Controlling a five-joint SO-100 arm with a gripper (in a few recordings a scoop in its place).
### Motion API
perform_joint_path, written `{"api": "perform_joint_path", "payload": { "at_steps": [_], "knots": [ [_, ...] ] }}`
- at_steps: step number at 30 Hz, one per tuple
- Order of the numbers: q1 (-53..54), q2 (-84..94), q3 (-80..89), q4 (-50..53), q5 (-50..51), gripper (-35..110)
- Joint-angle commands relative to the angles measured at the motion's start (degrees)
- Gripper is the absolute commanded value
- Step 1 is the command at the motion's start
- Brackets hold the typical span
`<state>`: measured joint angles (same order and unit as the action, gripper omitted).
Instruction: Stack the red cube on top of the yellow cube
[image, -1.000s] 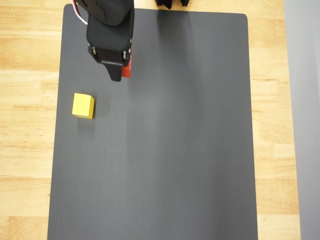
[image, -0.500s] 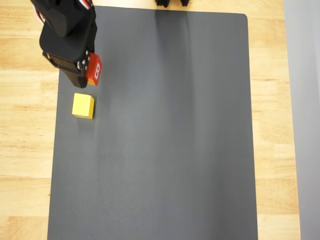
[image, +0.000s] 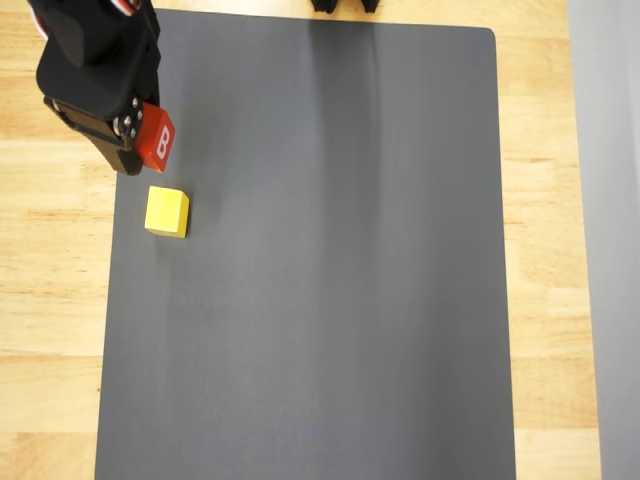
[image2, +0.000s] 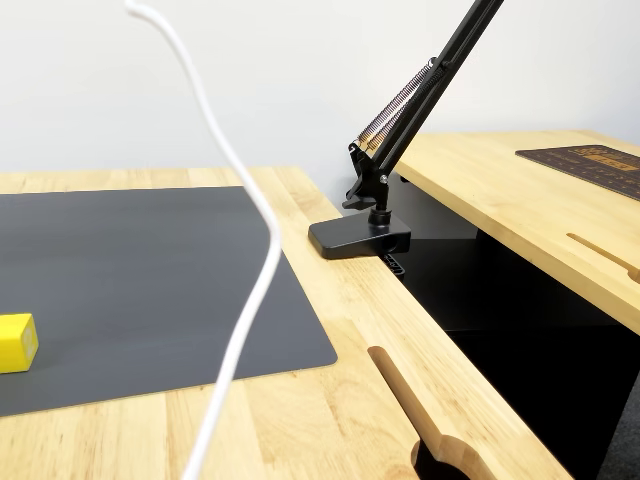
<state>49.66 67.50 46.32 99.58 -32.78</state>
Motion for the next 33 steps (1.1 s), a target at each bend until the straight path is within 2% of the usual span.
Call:
{"api": "perform_joint_path", "payload": {
  "at_steps": [1, 17, 33],
  "knots": [
    [1.58, -0.44, -3.08, 1.49, -0.35, 0],
    [2.29, -10.99, -16.17, 4.48, 0.53, 0],
    [-1.49, -16.52, -21.01, 3.69, 2.11, 0]
  ]
}}
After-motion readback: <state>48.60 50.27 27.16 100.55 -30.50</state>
